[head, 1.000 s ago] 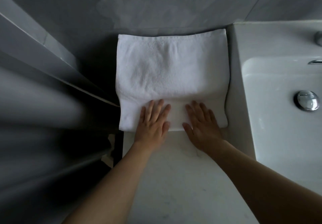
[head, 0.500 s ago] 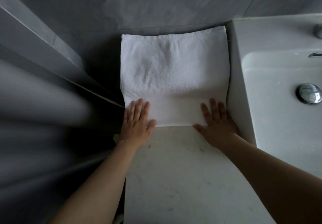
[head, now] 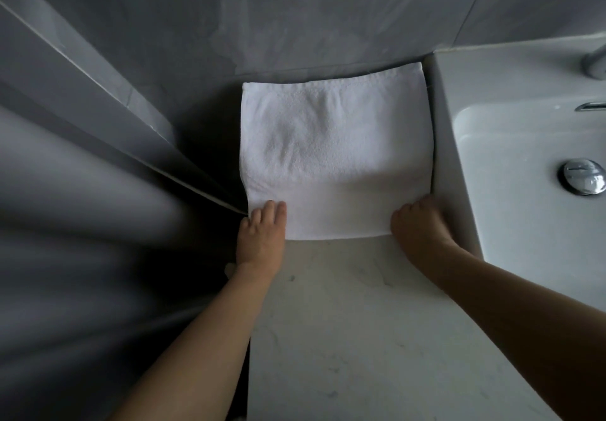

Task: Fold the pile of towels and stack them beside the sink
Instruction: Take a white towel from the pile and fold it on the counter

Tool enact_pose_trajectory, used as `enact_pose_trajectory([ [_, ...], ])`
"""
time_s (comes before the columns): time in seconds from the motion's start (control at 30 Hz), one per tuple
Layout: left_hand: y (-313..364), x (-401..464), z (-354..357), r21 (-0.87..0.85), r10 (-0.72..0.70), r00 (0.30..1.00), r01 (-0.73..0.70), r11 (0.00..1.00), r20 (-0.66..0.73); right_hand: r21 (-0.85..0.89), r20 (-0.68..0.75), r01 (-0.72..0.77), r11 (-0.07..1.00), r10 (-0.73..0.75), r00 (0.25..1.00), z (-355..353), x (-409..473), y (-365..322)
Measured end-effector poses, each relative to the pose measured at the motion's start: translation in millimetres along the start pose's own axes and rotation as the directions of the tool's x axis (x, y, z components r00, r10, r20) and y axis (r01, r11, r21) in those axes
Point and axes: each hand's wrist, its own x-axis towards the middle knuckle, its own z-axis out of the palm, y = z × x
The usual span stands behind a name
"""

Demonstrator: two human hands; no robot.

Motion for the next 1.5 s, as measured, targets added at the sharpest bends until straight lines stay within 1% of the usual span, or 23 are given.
enact_pose_trajectory([
  [0.07,-8.8,3.8,-4.8,-0.007,-0.019,1.0,0.019,1.0,0.016,-0.037,0.019,-0.018,0.999,0.018,1.0,-5.5,0.5,6.2],
  [0.1,-14.7,6.0,-8.2,-0.034,-0.022,1.0,0.022,0.999,0.02,-0.019,0.026,-0.043,0.999,0.043,0.999,-8.6,1.1,9.7],
  [0.13,-20.4,8.6,-12.4,-0.096,-0.034,0.999,0.035,0.995,0.011,0.029,0.029,-0.072,0.997,0.071,0.997,-12.3,2.4,13.7],
  [0.2,-31.1,13.1,-21.6,-0.313,-0.119,0.991,0.097,0.945,-0.053,0.185,0.023,-0.133,0.974,0.131,0.991,-20.9,5.7,23.8],
  [0.23,-35.8,14.4,-26.8,-0.425,-0.188,0.979,0.137,0.895,-0.079,0.255,0.014,-0.156,0.954,0.158,0.987,-24.9,7.3,29.9],
  [0.3,-43.2,19.3,-35.3,-0.617,-0.318,0.946,0.211,0.758,-0.068,0.327,-0.059,-0.165,0.931,0.194,0.979,-34.3,9.0,44.9],
  [0.4,-51.2,31.5,-47.6,-0.82,-0.425,0.905,0.237,0.522,-0.009,0.283,-0.244,-0.12,0.952,0.192,0.95,-46.2,12.0,68.7],
  [0.5,-55.5,46.2,-60.5,-0.939,-0.507,0.861,0.207,0.273,0.042,0.24,-0.305,-0.155,0.958,0.226,0.925,-57.7,16.5,94.0],
  [0.57,-56.7,57.5,-68.4,-0.968,-0.541,0.84,0.175,0.177,0.053,0.259,-0.336,-0.187,0.948,0.27,0.902,-62.8,22.7,108.7],
  [0.6,-57.1,63.6,-72.1,-0.974,-0.546,0.836,0.165,0.155,0.055,0.292,-0.357,-0.196,0.936,0.297,0.886,-64.9,26.8,114.5],
  [0.63,-57.6,69.8,-75.4,-0.976,-0.548,0.835,0.157,0.153,0.048,0.341,-0.375,-0.202,0.918,0.33,0.867,-66.4,31.6,119.4],
  [0.67,-58.5,76.3,-78.2,-0.973,-0.547,0.836,0.151,0.173,0.033,0.408,-0.385,-0.208,0.889,0.374,0.844,-67.5,37.1,123.9],
  [0.7,-60.1,83.1,-80.1,-0.966,-0.542,0.84,0.15,0.211,0.013,0.487,-0.382,-0.215,0.846,0.428,0.819,-68.7,42.8,128.6],
  [0.77,-63.7,96.3,-83.3,-0.938,-0.518,0.855,0.164,0.307,-0.02,0.641,-0.328,-0.222,0.734,0.524,0.786,-72.6,53.4,137.6],
  [0.83,-67.3,110.2,-87.0,-0.907,-0.503,0.863,0.17,0.385,-0.052,0.728,-0.292,-0.208,0.653,0.57,0.768,-78.0,62.4,144.6],
  [0.87,-68.6,117.7,-89.0,-0.895,-0.506,0.86,0.17,0.413,-0.071,0.744,-0.291,-0.202,0.637,0.58,0.761,-81.0,66.5,147.6],
  [1.0,-72.2,148.5,-96.7,-0.861,-0.529,0.842,0.19,0.472,-0.104,0.737,-0.286,-0.228,0.637,0.599,0.748,-90.7,84.7,157.6],
  [1.13,-71.5,176.5,-98.0,-0.832,-0.506,0.857,0.211,0.513,-0.095,0.714,-0.241,-0.29,0.637,0.613,0.752,-92.3,105.3,165.4],
  [1.23,-68.1,192.7,-93.4,-0.794,-0.506,0.859,0.251,0.554,-0.082,0.66,-0.244,-0.332,0.674,0.61,0.753,-87.0,122.5,165.5],
  [1.3,-65.4,198.7,-88.5,-0.765,-0.502,0.861,0.268,0.586,-0.082,0.645,-0.251,-0.354,0.677,0.625,0.739,-82.1,131.4,163.2],
  [1.4,-61.8,202.7,-81.9,-0.755,-0.497,0.864,0.269,0.598,-0.086,0.662,-0.234,-0.381,0.646,0.661,0.713,-74.8,140.5,156.6],
  [1.5,-61.5,203.8,-79.1,-0.757,-0.511,0.855,0.276,0.593,-0.088,0.674,-0.231,-0.379,0.634,0.668,0.708,-71.8,146.6,150.4],
])
